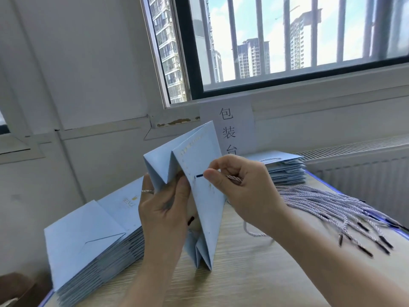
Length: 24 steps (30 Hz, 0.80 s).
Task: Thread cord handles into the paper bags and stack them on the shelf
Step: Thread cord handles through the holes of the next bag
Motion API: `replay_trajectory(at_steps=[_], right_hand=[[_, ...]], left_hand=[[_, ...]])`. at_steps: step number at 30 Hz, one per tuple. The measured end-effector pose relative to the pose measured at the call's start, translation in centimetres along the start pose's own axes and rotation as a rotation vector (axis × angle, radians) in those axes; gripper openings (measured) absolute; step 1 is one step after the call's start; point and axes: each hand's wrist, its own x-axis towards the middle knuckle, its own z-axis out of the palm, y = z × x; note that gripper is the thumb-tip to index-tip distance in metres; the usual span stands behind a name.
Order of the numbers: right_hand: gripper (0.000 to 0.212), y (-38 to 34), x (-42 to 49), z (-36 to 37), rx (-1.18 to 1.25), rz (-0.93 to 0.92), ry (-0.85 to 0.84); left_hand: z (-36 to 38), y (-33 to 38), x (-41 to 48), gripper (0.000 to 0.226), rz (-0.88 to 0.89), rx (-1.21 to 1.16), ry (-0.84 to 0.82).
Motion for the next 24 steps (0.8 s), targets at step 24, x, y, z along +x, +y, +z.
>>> replay_trajectory(at_steps=[24], right_hand=[[0.019, 1.2, -0.8, 0.6, -0.101, -0.052, -0.126]], left_hand=[[0.3, 1.9, -0.5, 0.021, 0.019, -0.103, -0.042]])
